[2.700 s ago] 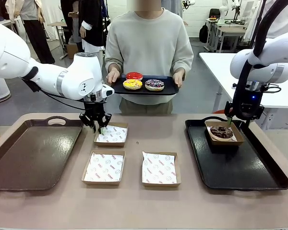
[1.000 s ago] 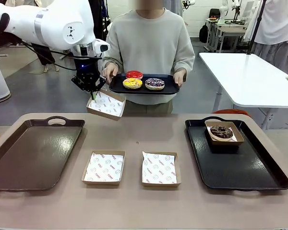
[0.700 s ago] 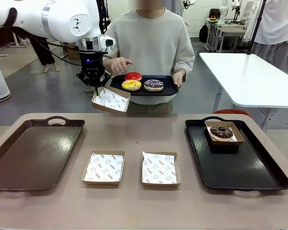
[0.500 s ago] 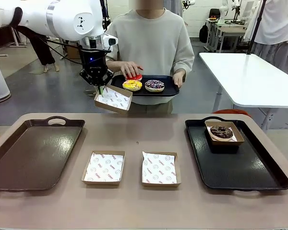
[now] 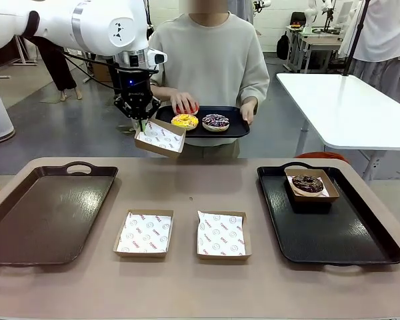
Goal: Individually package the donuts and arrange them on the tray.
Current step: Place the picked Paper togo box on the Handle tray while simultaneously picking up another Paper togo box from the table with the other hand.
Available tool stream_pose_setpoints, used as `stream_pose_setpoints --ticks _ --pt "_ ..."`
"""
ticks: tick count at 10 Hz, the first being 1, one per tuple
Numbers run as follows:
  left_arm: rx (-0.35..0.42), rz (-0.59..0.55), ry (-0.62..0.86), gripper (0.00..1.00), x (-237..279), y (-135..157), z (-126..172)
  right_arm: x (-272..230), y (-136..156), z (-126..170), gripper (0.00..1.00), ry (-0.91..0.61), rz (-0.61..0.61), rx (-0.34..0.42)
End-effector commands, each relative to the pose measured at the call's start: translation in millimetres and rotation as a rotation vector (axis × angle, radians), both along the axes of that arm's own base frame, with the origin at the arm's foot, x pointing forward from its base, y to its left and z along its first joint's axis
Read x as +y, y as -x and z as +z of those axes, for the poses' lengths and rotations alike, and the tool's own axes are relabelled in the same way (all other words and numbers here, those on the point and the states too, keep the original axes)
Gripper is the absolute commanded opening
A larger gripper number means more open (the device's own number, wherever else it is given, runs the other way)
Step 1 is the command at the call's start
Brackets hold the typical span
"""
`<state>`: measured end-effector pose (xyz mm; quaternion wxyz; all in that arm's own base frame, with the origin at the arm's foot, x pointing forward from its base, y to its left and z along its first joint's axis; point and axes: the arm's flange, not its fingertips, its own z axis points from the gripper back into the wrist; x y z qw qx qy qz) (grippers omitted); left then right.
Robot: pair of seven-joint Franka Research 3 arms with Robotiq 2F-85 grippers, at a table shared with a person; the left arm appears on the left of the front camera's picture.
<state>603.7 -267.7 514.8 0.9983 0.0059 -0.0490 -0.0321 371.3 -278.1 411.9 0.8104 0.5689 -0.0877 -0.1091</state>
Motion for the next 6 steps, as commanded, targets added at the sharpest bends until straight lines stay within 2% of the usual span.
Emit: stream_pose_setpoints --ticks 1,3,4,6 --pt "-0.006 -0.005 0.000 0.00 1.7 2.6 2.2 -0.6 -0.4 -0.5 1.00 -0.016 0.007 -0.050" --pt "-0.006 -0.005 0.000 0.00 1.7 2.6 2.2 3.4 -4.9 -2.6 1.00 0.004 -0.011 -0.057" --pt "-0.006 -0.005 0.000 0.00 1.7 2.6 2.2 1.0 -0.9 -0.9 1.00 0.004 0.009 -0.015" --pt "-0.006 -0.005 0.000 0.00 1.7 2.6 2.2 1.0 -0.9 -0.9 1.00 0.004 0.009 -0.015"
